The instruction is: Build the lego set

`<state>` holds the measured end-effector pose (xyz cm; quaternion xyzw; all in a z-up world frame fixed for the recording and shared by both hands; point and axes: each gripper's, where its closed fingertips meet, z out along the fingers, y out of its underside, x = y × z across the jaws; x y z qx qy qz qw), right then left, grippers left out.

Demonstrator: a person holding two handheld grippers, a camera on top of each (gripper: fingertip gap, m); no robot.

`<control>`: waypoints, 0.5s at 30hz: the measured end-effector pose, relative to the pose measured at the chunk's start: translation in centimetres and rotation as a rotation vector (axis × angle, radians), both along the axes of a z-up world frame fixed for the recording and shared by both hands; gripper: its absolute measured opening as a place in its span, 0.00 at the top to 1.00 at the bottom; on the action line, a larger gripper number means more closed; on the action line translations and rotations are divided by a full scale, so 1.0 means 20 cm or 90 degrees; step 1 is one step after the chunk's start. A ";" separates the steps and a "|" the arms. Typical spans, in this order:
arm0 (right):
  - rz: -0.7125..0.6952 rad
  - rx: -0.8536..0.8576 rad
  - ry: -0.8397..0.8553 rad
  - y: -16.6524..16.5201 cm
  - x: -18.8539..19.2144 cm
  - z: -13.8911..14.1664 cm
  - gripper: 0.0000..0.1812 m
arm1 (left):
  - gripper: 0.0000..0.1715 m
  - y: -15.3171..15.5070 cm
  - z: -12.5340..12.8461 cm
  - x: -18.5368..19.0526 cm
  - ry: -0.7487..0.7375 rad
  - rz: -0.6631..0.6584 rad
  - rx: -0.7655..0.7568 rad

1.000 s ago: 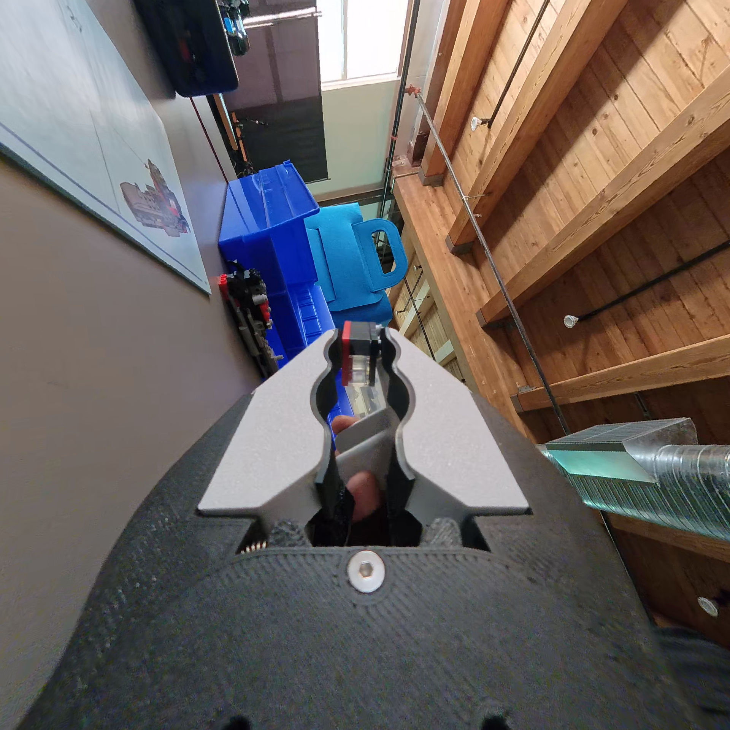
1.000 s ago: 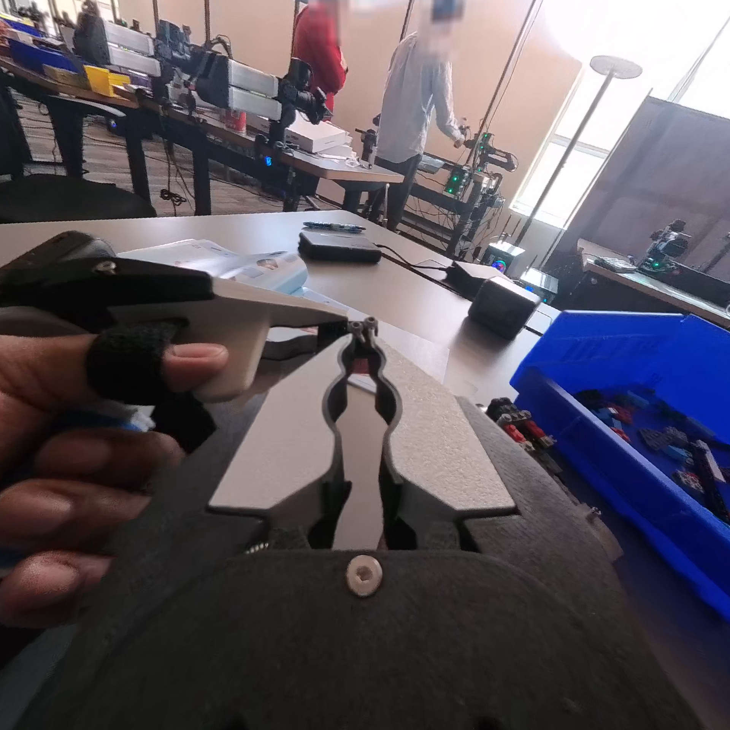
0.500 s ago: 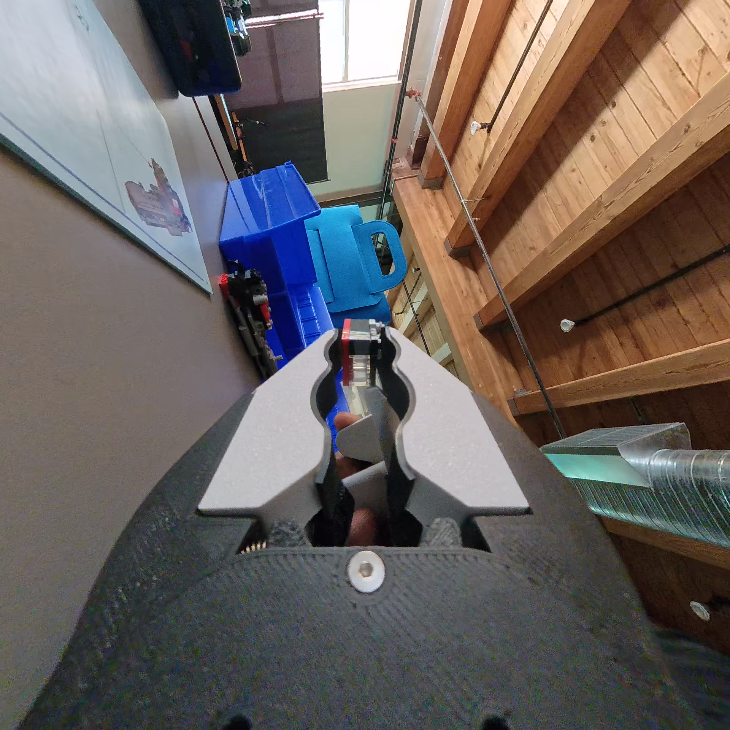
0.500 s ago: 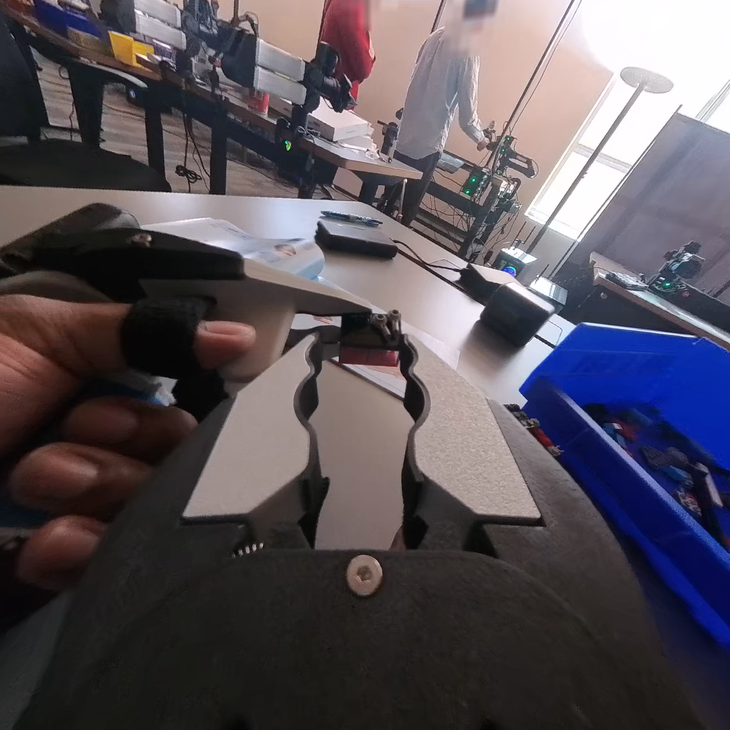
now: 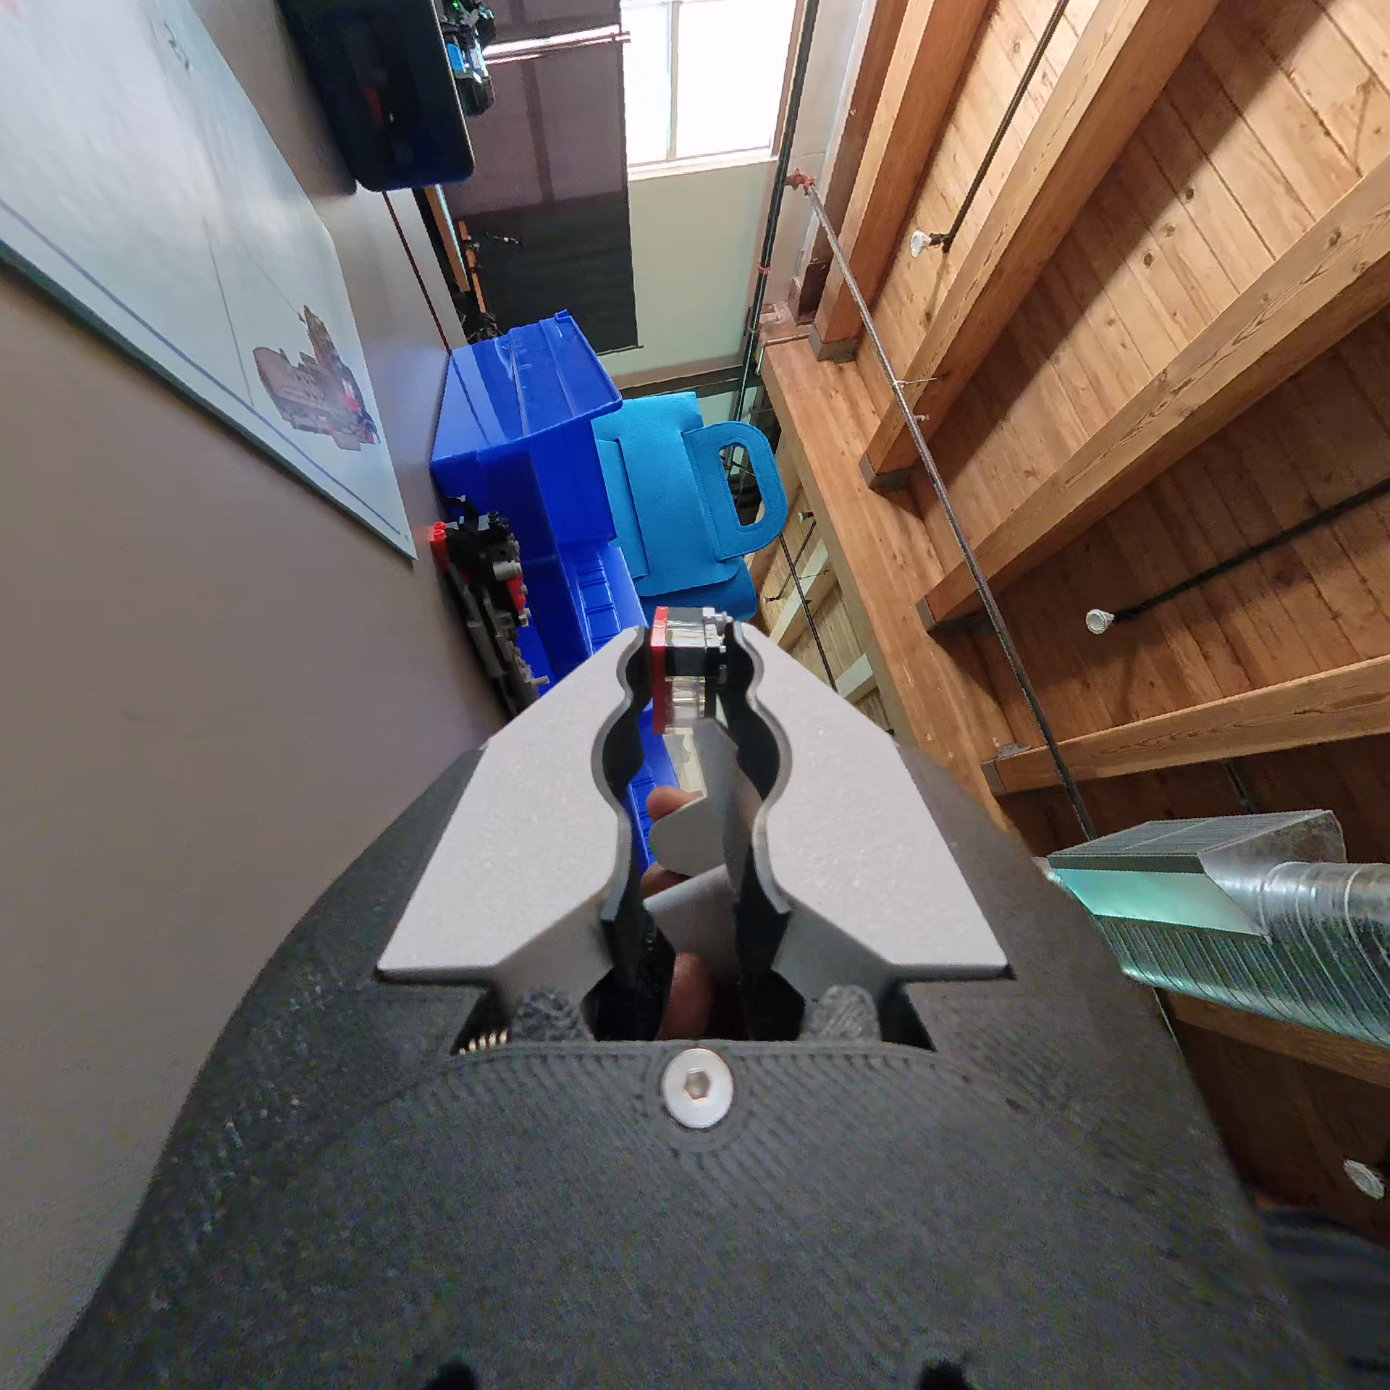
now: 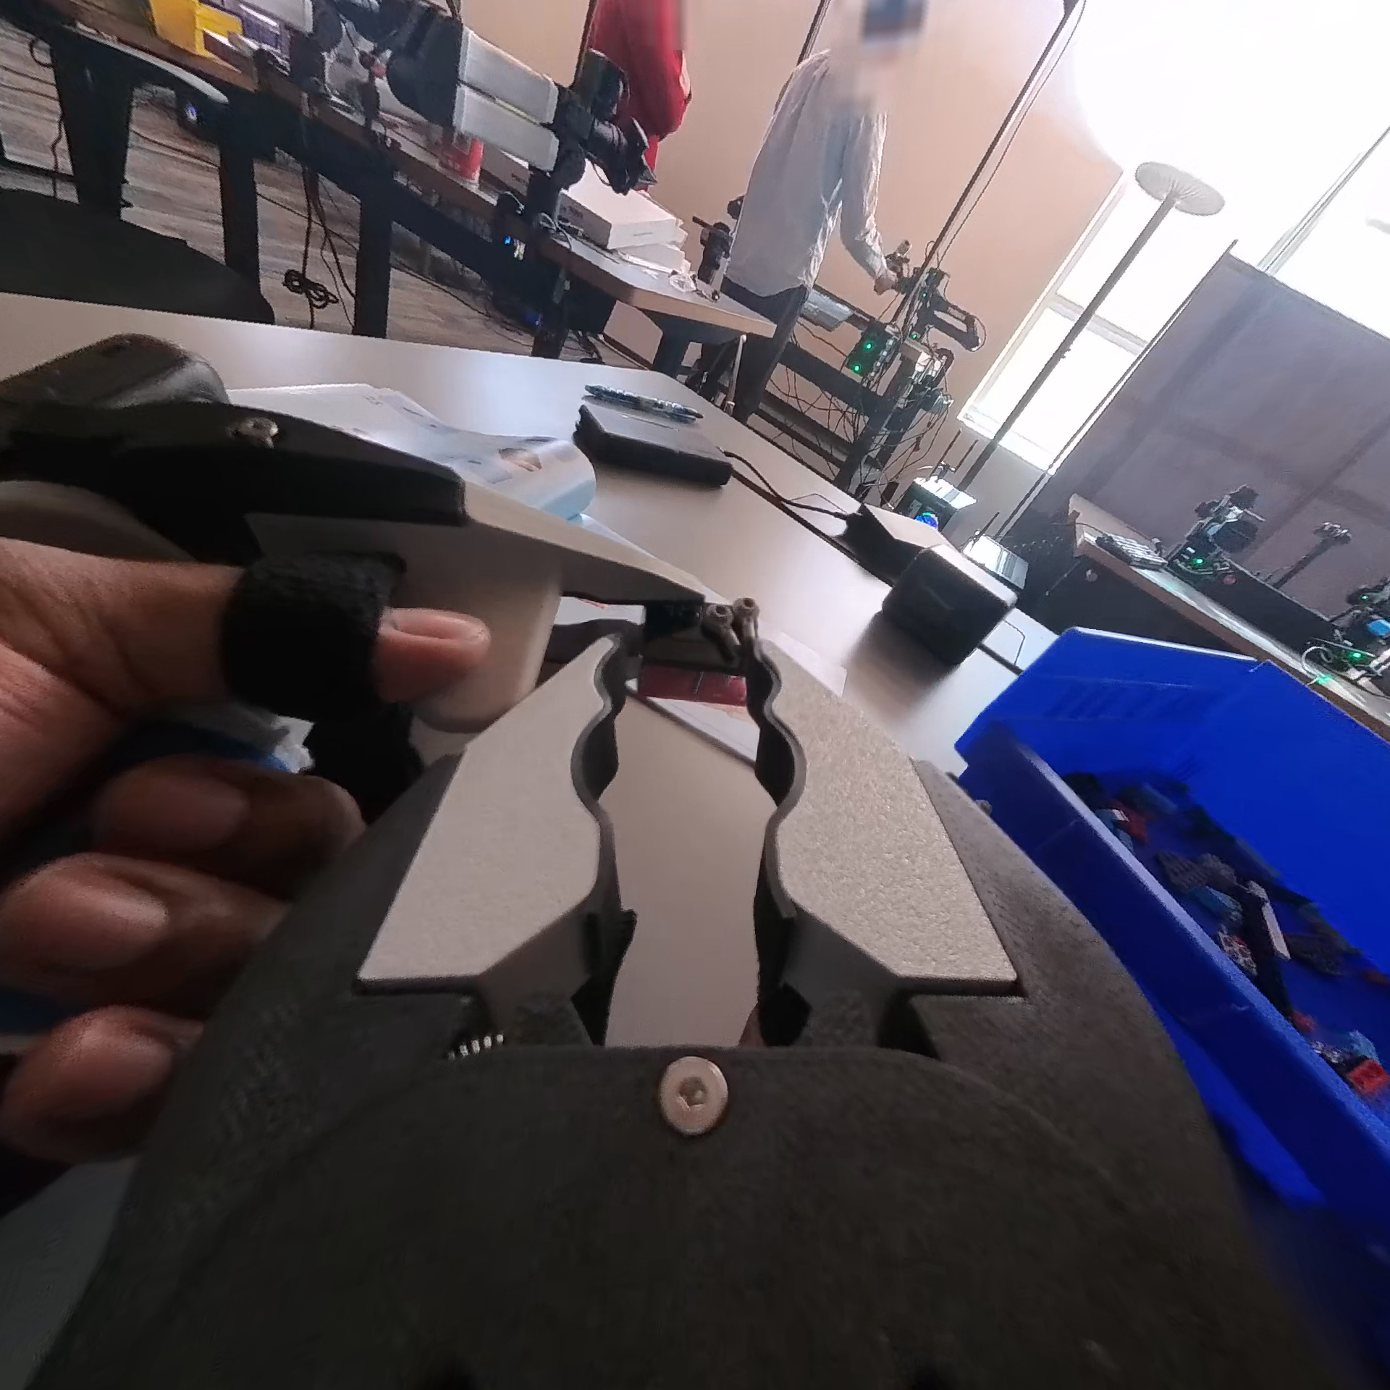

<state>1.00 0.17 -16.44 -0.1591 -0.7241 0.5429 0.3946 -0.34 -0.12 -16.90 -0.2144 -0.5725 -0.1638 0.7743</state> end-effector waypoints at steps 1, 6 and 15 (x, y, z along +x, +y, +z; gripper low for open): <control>-0.002 0.001 -0.001 0.00 0.00 0.00 0.83 | 0.89 0.00 0.00 0.00 0.000 0.000 -0.001; -0.013 0.008 0.003 0.00 -0.01 -0.01 0.85 | 0.89 0.00 -0.01 0.00 -0.006 0.003 0.000; -0.023 0.021 0.011 0.00 -0.02 -0.01 0.85 | 0.88 0.00 -0.01 0.00 -0.009 0.003 -0.003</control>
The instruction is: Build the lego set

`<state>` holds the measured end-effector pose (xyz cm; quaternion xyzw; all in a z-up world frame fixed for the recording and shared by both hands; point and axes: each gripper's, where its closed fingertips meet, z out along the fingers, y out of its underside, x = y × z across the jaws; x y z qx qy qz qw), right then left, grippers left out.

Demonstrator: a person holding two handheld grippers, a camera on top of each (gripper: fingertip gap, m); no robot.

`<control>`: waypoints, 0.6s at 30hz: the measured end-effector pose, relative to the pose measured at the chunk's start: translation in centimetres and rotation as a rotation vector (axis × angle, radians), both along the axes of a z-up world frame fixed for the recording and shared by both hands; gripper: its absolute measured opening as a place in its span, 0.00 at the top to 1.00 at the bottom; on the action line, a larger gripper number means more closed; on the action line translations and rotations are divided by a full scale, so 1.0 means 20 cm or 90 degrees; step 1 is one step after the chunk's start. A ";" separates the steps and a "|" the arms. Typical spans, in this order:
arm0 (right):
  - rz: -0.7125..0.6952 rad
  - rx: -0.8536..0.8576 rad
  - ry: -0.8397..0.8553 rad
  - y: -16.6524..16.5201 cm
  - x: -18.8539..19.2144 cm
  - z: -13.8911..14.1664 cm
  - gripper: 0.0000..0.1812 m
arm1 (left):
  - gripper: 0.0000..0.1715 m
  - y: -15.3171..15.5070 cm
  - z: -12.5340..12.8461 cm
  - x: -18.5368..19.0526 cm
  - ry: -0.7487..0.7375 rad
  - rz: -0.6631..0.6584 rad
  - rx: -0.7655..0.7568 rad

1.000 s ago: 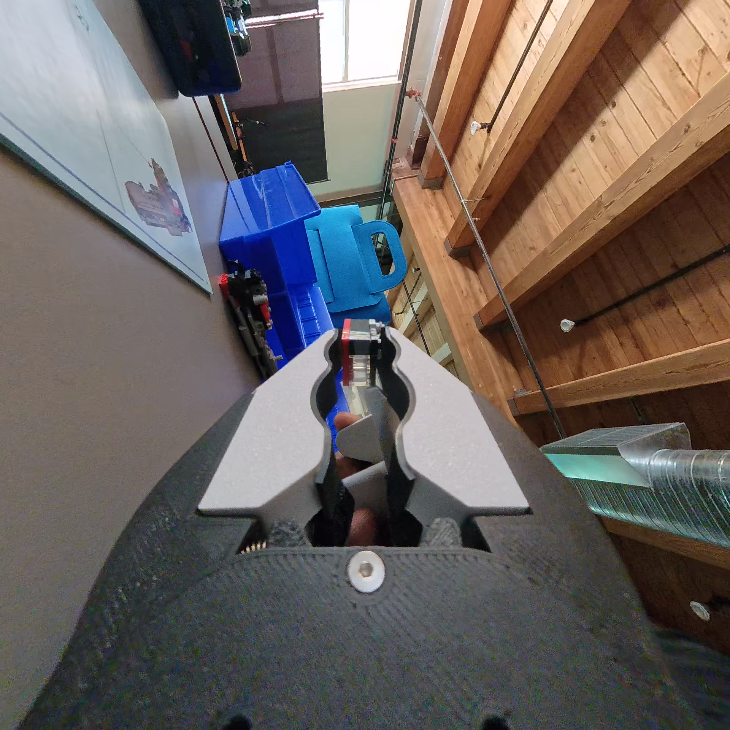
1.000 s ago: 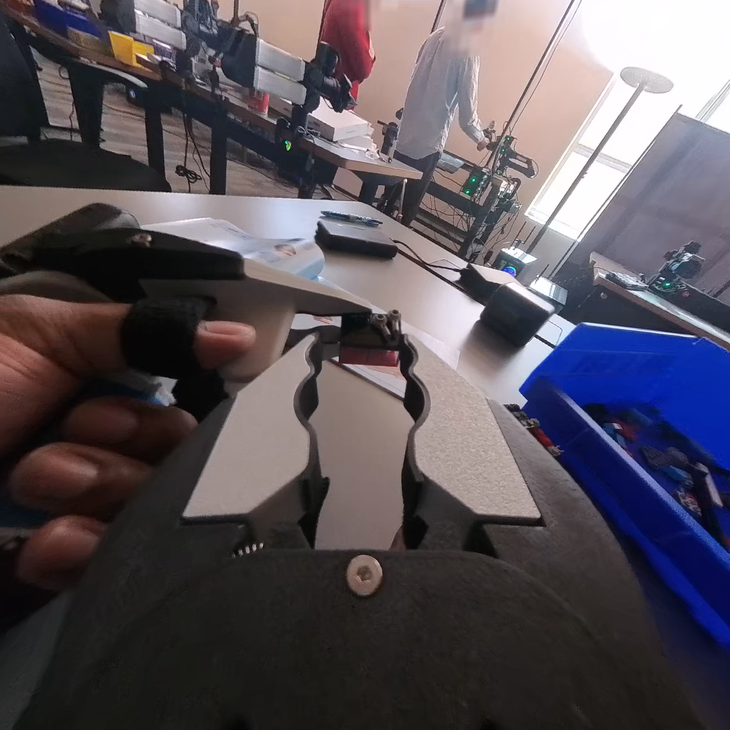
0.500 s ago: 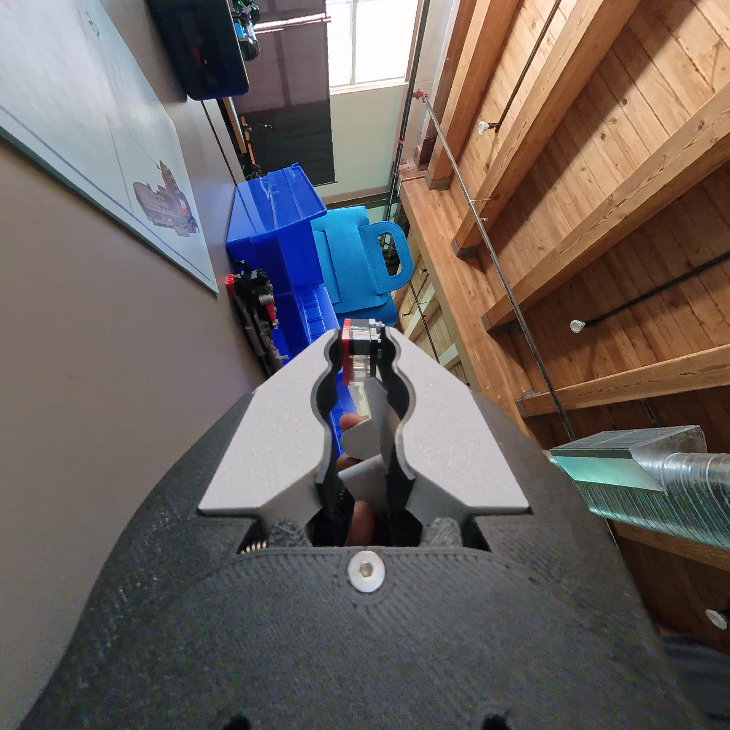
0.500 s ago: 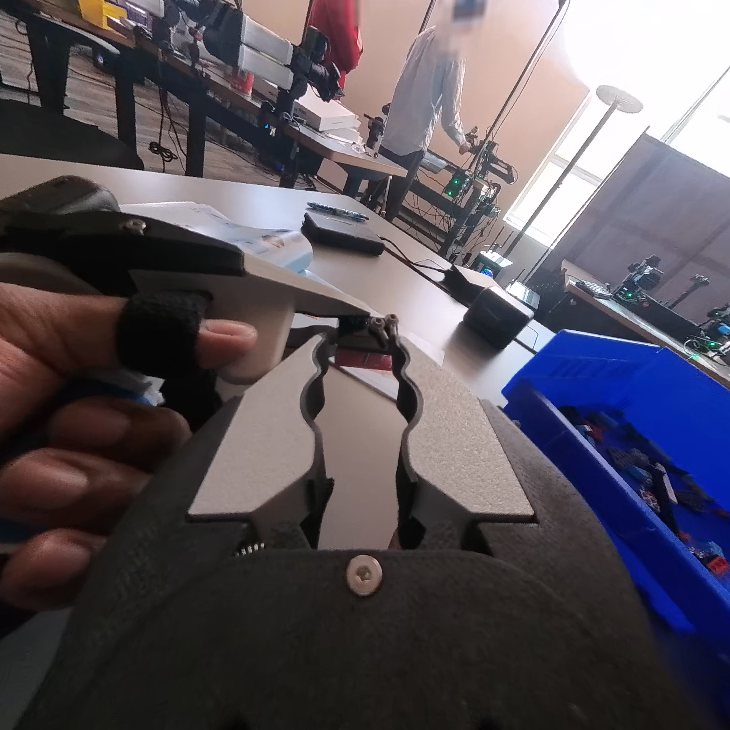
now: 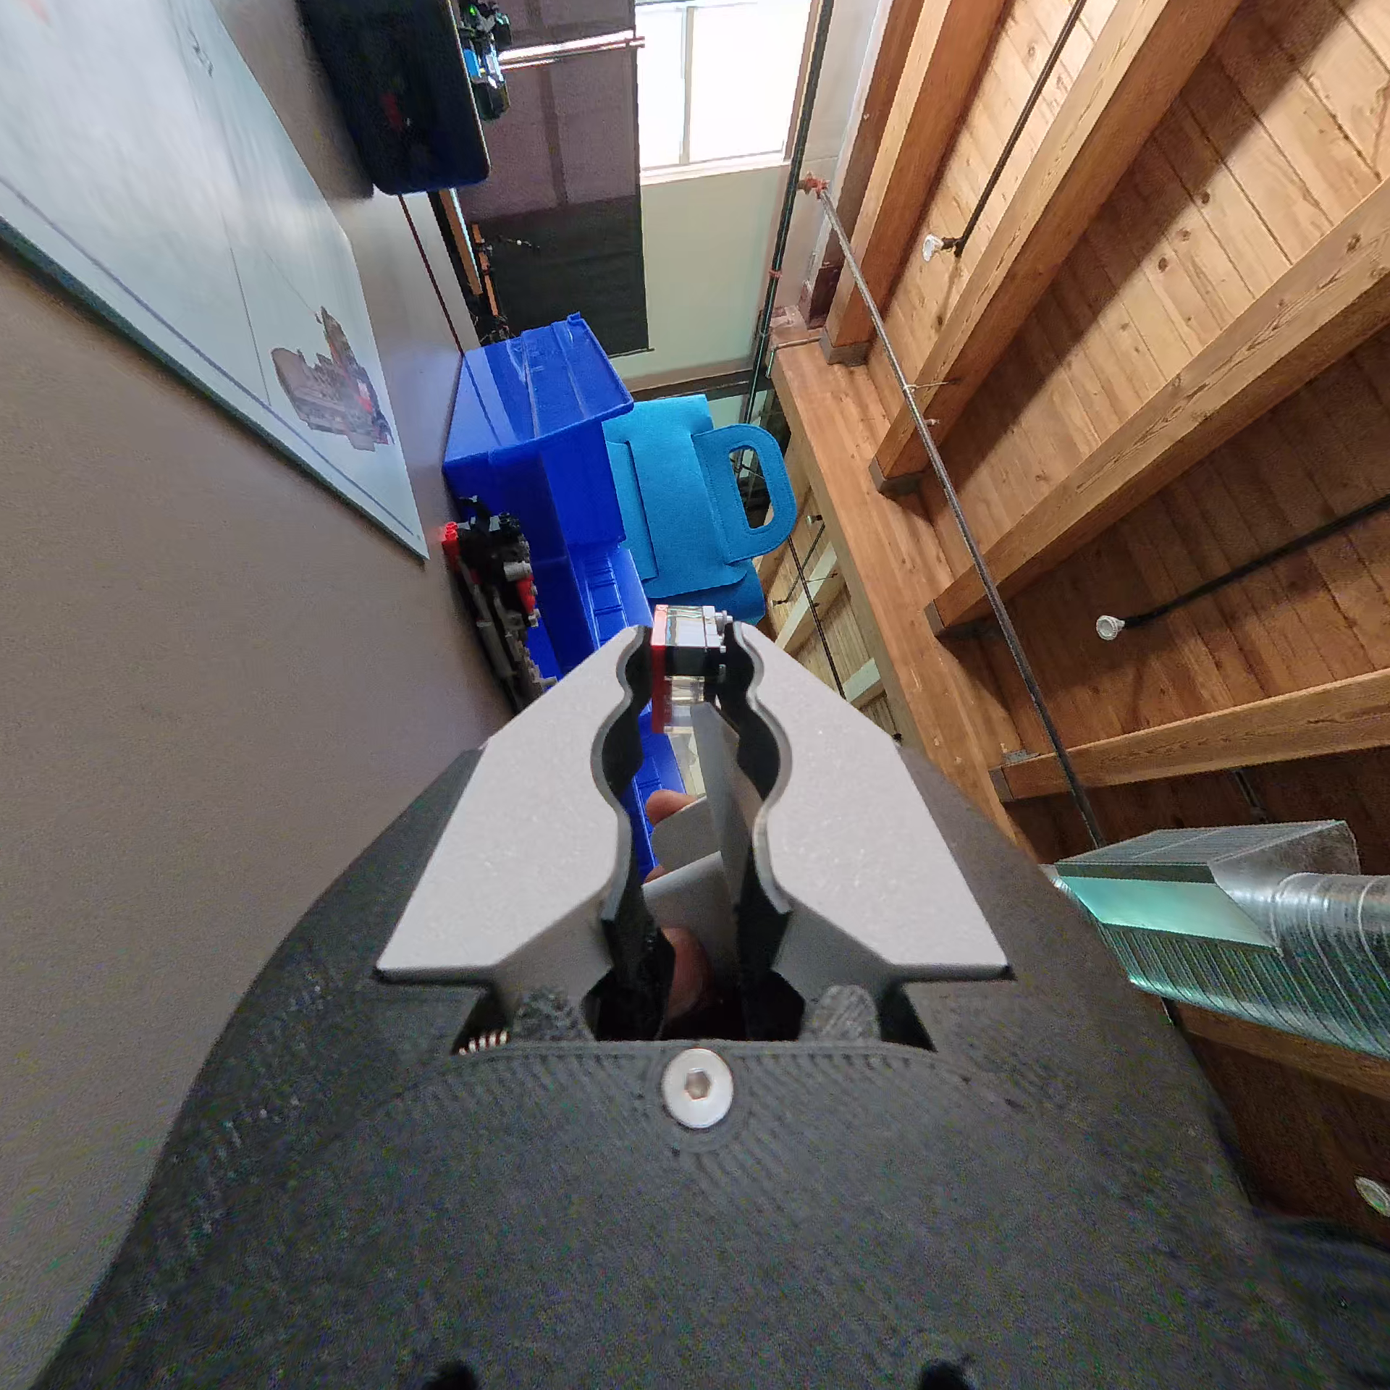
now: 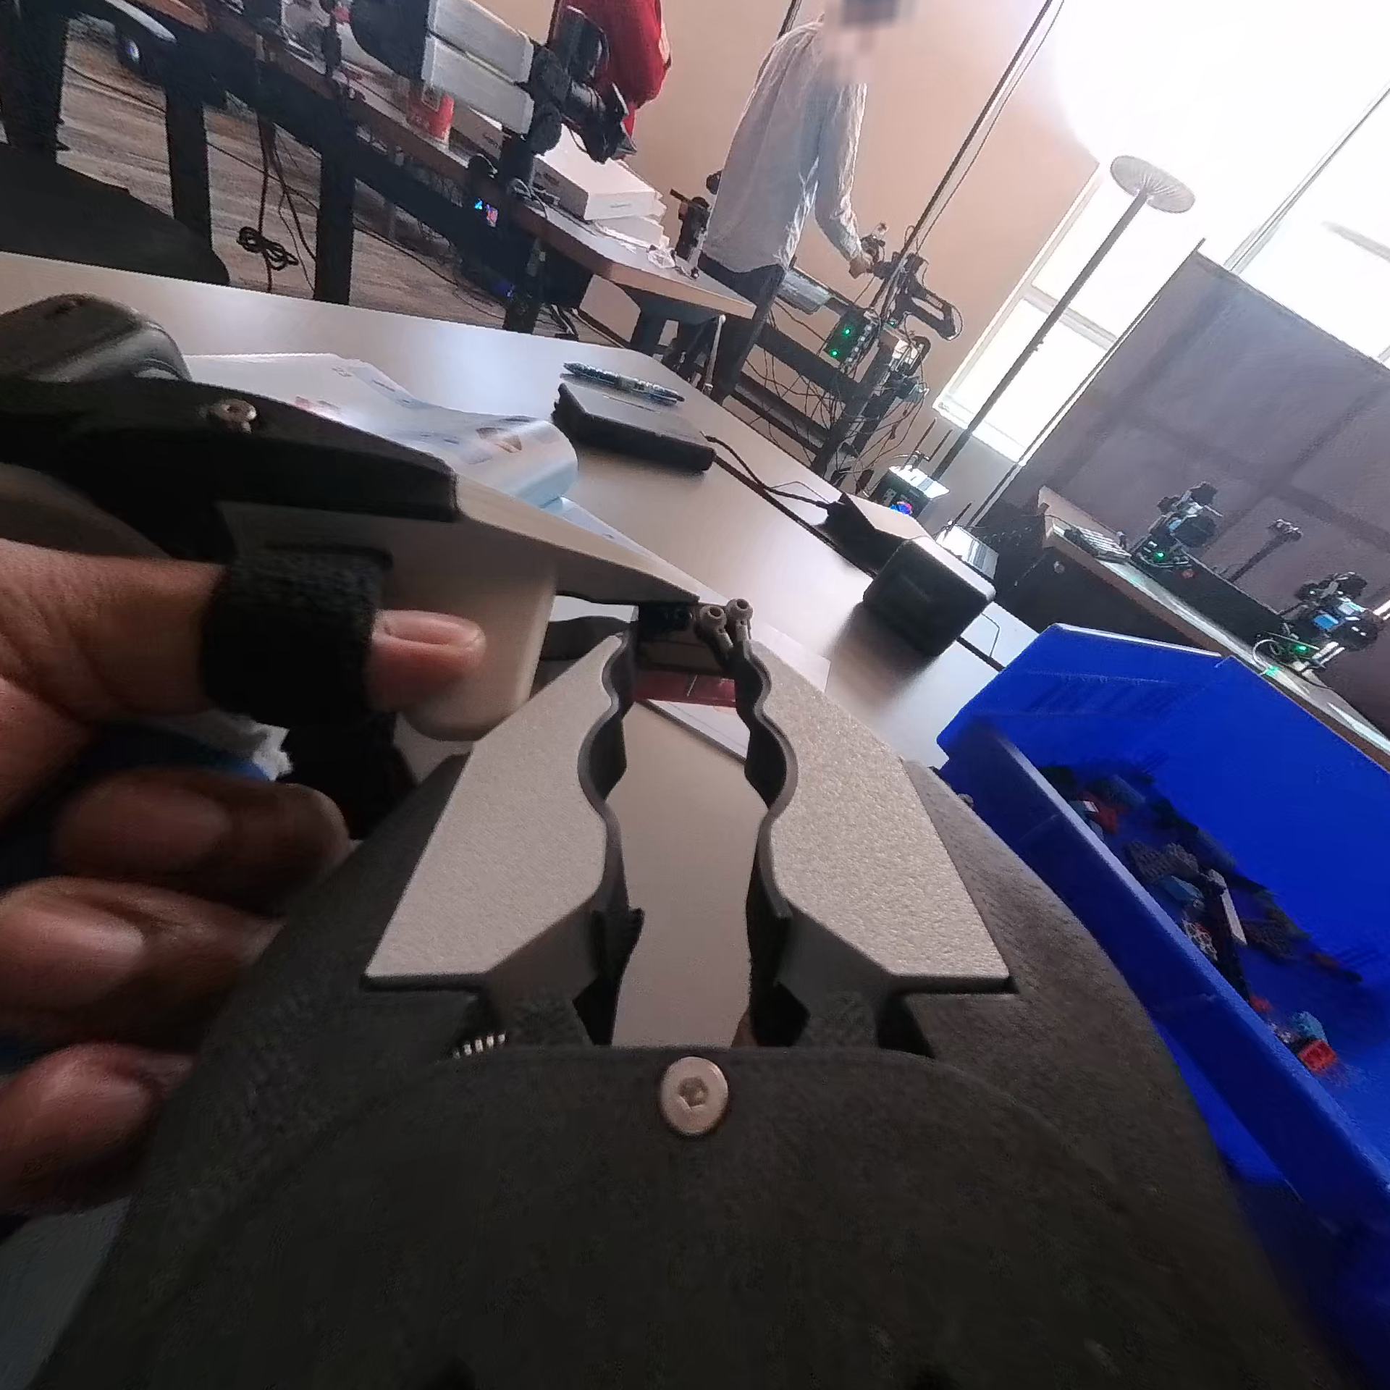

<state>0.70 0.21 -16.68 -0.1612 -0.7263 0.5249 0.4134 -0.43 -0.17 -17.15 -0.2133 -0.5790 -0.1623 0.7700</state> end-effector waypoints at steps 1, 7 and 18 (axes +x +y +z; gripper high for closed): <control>0.000 -0.001 0.000 0.00 0.00 0.00 0.85 | 0.88 0.00 0.00 0.00 0.001 0.000 0.000; -0.001 0.001 0.002 0.00 0.00 0.00 0.85 | 0.88 0.00 0.00 0.00 0.001 0.000 -0.004; -0.002 0.006 0.008 0.00 0.00 0.01 0.86 | 0.88 0.01 0.00 0.00 0.002 0.001 -0.006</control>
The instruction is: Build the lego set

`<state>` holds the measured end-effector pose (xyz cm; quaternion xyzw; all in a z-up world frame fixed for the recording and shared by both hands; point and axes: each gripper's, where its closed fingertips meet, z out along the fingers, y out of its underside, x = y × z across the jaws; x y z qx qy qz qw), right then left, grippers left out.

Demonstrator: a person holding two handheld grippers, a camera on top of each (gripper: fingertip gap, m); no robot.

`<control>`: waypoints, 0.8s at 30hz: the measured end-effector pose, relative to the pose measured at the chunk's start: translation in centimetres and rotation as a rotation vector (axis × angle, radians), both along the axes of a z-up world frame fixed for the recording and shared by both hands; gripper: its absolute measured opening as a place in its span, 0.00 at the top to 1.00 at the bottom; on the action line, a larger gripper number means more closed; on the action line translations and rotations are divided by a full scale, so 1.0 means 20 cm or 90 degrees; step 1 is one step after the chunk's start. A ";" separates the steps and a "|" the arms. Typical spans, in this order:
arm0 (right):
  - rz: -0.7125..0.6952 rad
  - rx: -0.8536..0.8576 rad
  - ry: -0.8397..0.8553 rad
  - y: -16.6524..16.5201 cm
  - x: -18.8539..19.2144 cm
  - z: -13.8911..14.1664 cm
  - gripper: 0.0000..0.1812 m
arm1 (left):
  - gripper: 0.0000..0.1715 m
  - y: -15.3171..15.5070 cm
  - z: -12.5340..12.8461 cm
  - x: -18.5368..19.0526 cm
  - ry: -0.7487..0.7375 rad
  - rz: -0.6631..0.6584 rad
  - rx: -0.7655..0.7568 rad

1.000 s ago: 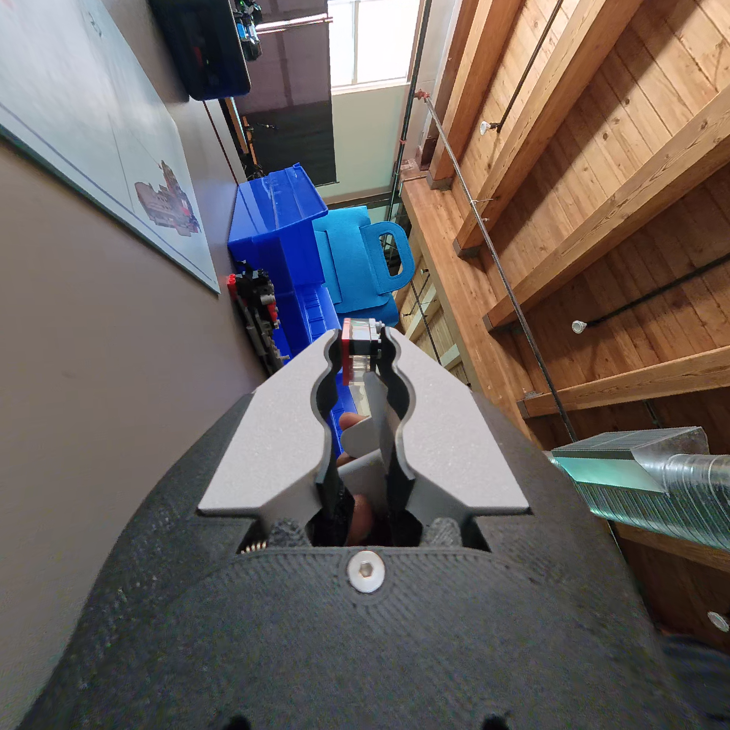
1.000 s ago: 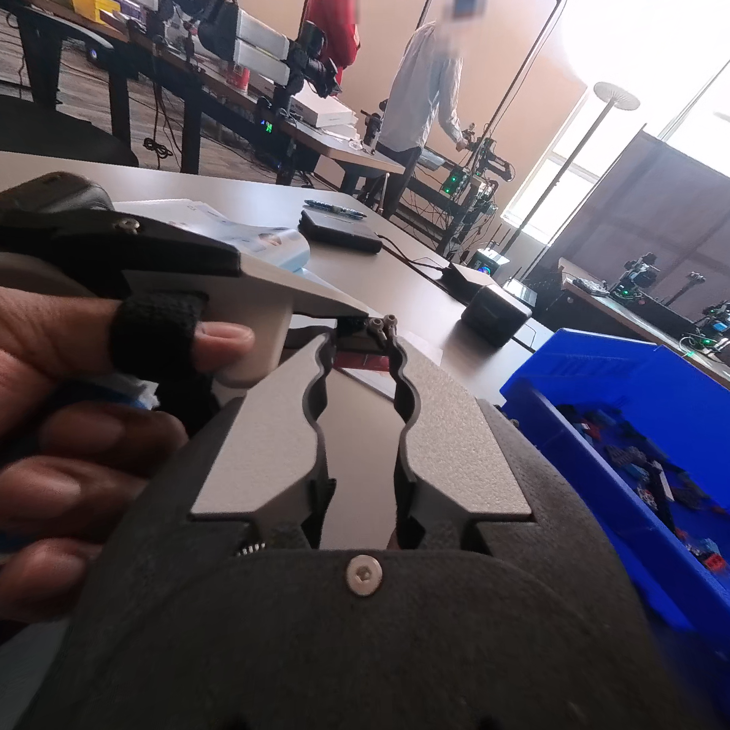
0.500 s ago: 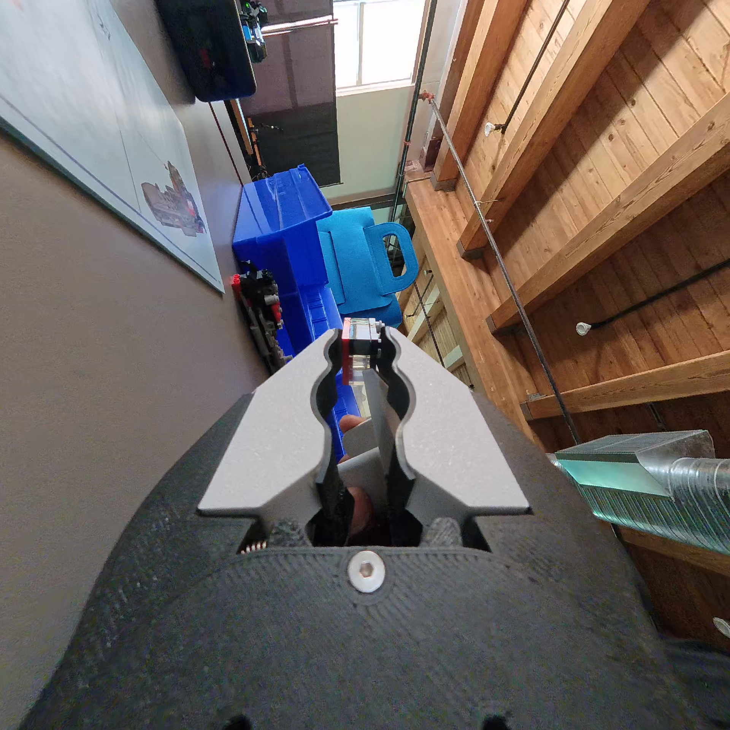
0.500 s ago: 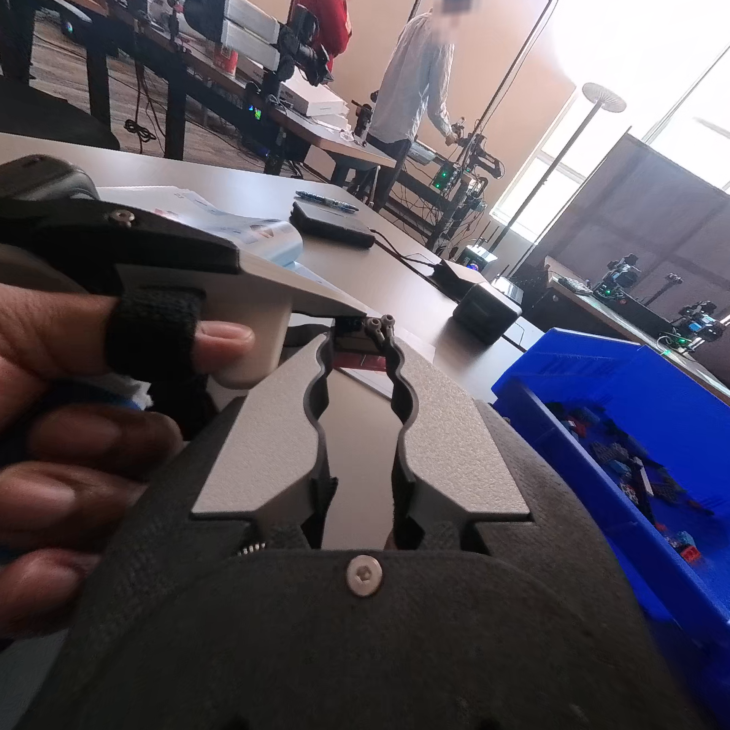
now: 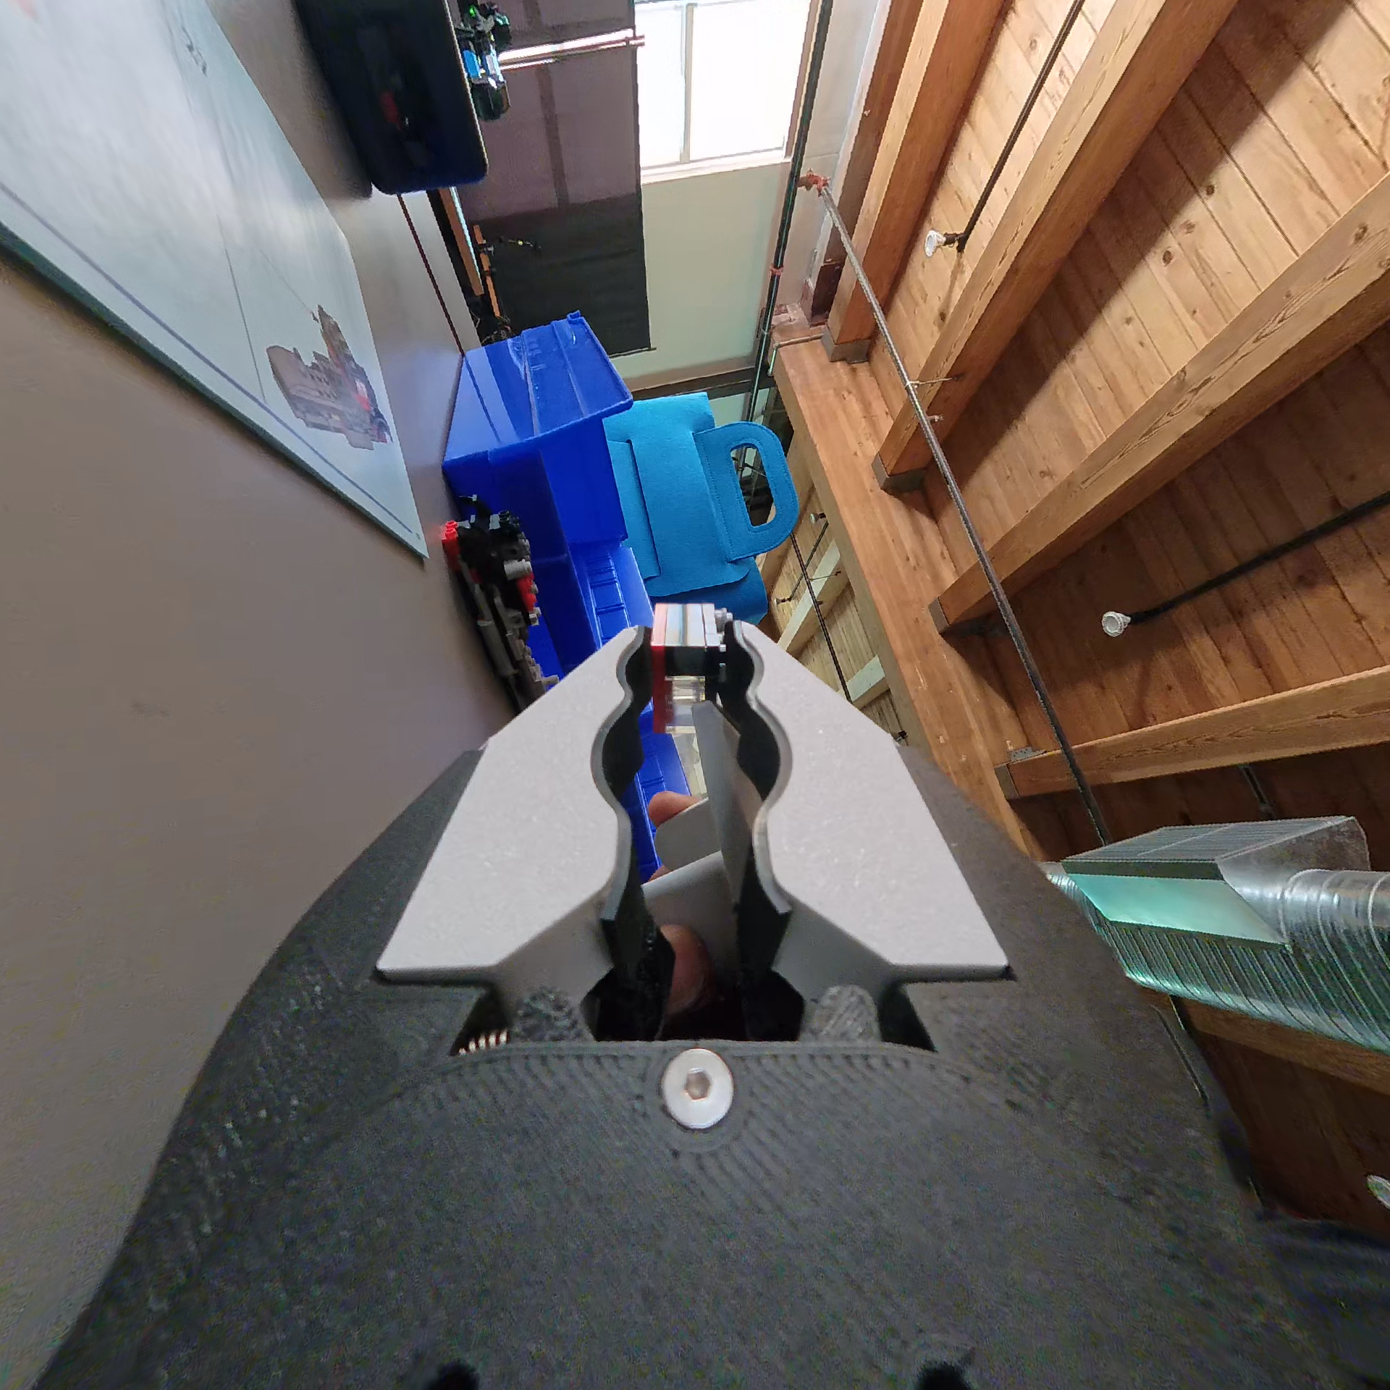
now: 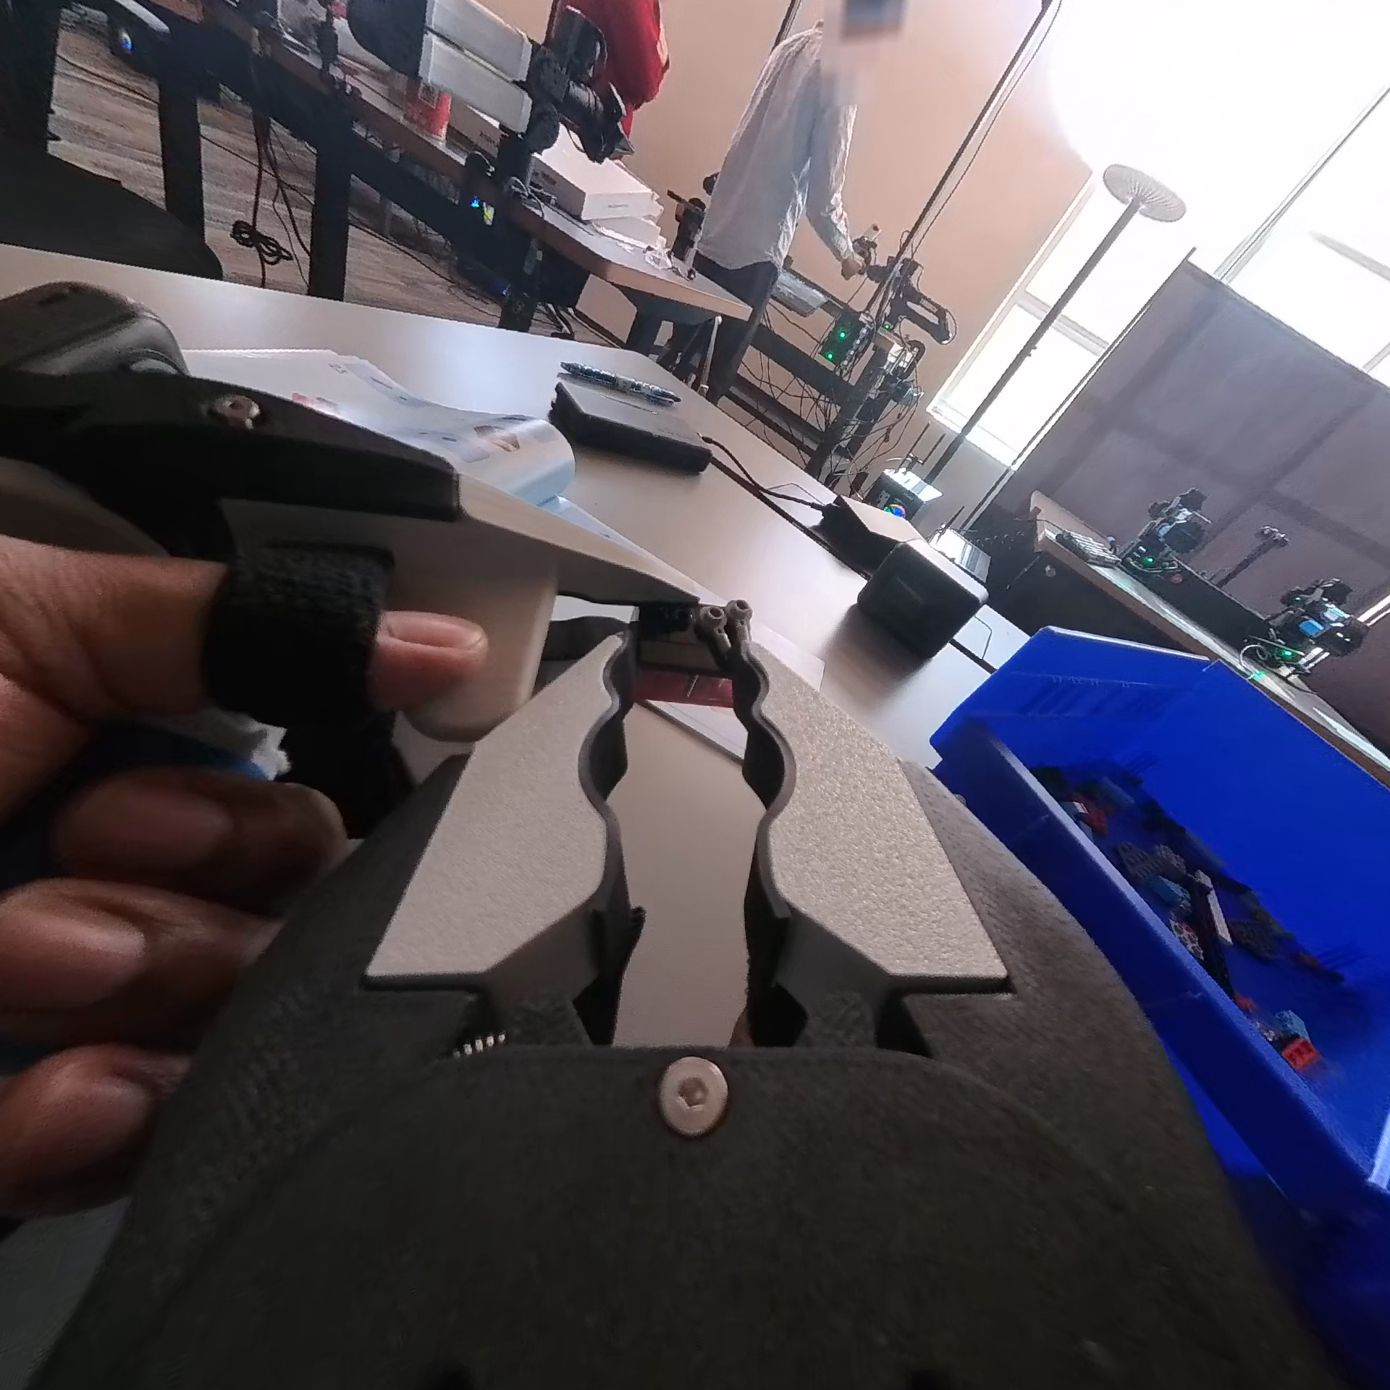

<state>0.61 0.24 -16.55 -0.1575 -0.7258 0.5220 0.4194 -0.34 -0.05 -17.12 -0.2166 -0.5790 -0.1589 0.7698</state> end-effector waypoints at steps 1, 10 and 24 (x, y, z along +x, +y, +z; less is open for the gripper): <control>0.000 0.001 0.001 0.00 0.00 0.00 0.86 | 0.88 0.00 0.00 0.00 0.000 0.000 0.000; 0.002 0.000 0.000 0.00 -0.01 0.00 0.87 | 0.88 0.00 0.00 0.00 0.000 -0.001 0.000; 0.003 -0.001 -0.001 0.00 -0.01 0.00 0.87 | 0.88 0.00 0.00 0.00 -0.001 -0.001 0.001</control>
